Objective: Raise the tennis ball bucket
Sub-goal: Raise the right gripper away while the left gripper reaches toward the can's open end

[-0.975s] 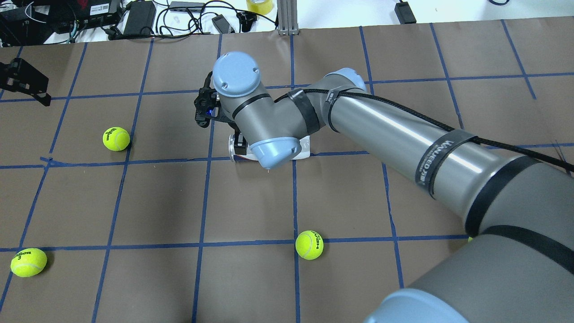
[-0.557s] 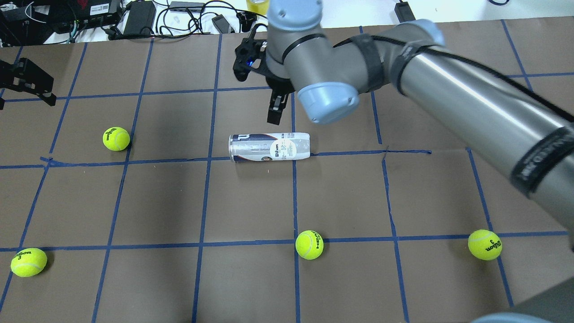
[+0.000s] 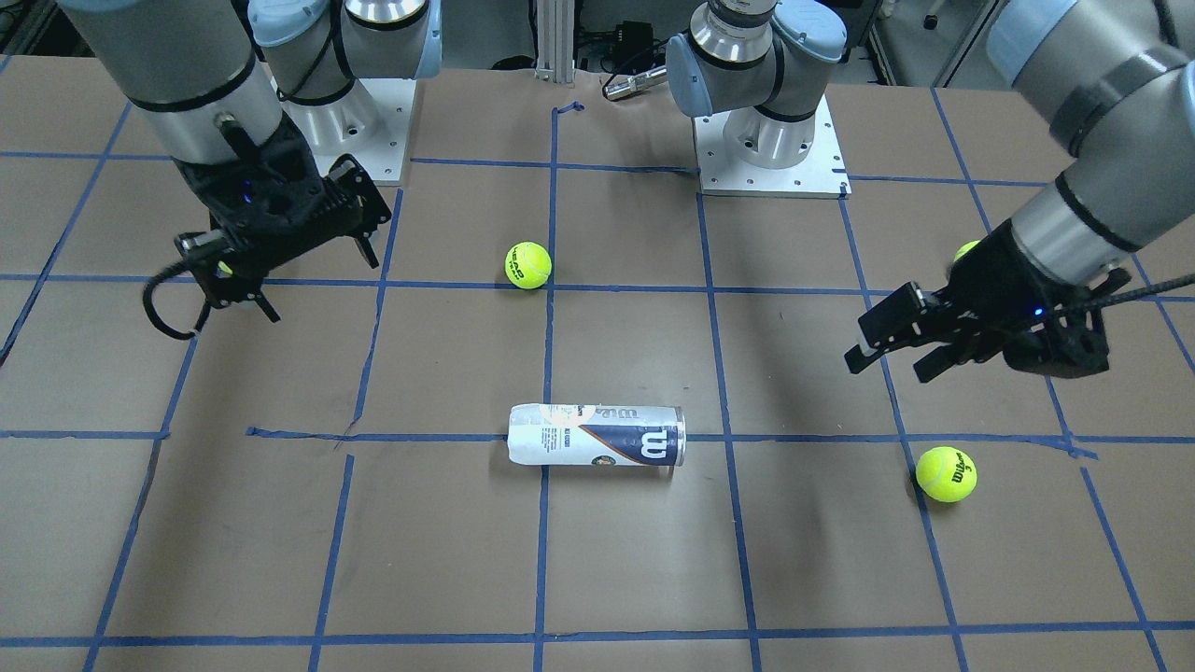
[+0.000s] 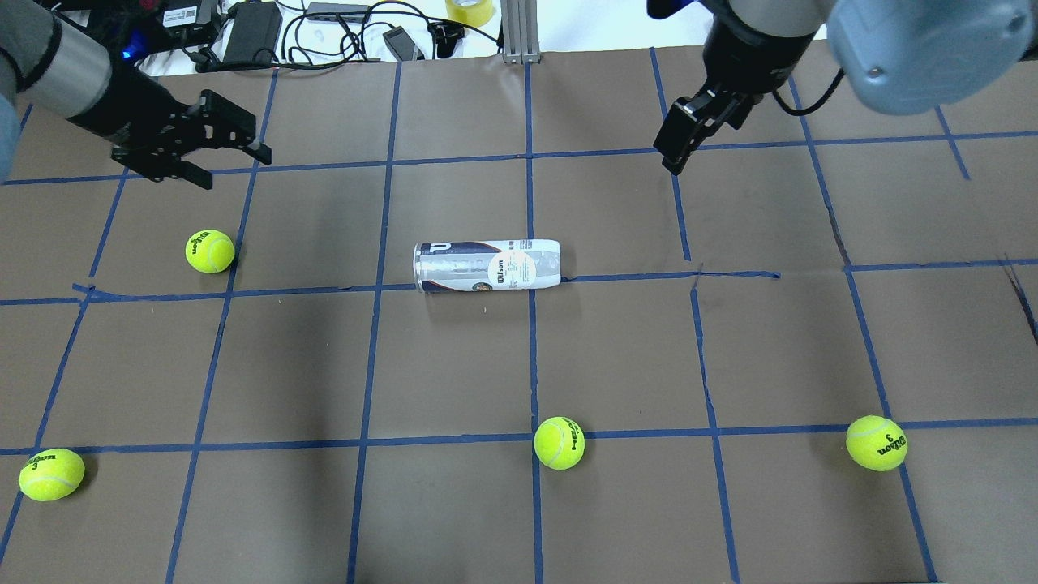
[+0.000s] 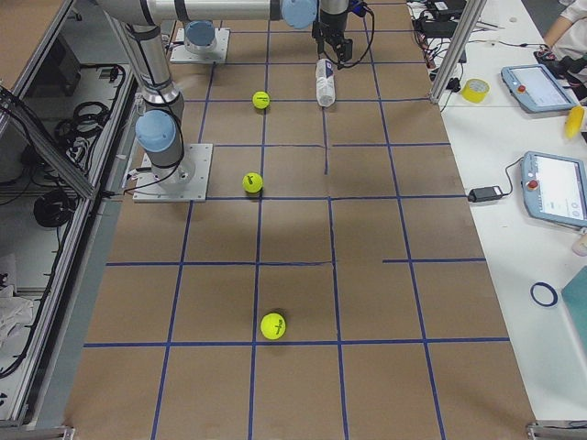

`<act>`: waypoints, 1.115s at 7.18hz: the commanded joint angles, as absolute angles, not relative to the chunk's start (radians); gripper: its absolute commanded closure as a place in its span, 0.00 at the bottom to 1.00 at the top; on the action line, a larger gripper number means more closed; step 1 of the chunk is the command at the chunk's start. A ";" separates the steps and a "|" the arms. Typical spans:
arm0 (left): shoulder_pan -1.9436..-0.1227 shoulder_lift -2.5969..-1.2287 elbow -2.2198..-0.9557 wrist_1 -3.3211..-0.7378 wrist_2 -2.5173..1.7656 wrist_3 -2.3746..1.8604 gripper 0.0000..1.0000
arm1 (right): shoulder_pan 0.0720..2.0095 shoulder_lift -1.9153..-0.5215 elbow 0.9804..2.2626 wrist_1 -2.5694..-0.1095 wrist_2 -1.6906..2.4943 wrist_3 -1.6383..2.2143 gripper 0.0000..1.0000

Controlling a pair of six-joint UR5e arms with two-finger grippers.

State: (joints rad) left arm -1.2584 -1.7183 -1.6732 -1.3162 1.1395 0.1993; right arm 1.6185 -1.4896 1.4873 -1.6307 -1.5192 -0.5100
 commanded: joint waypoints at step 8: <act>-1.390 -2.014 -1.810 -1.118 0.798 0.072 0.00 | 1.560 -1.615 1.502 -1.603 -1.537 -0.183 0.00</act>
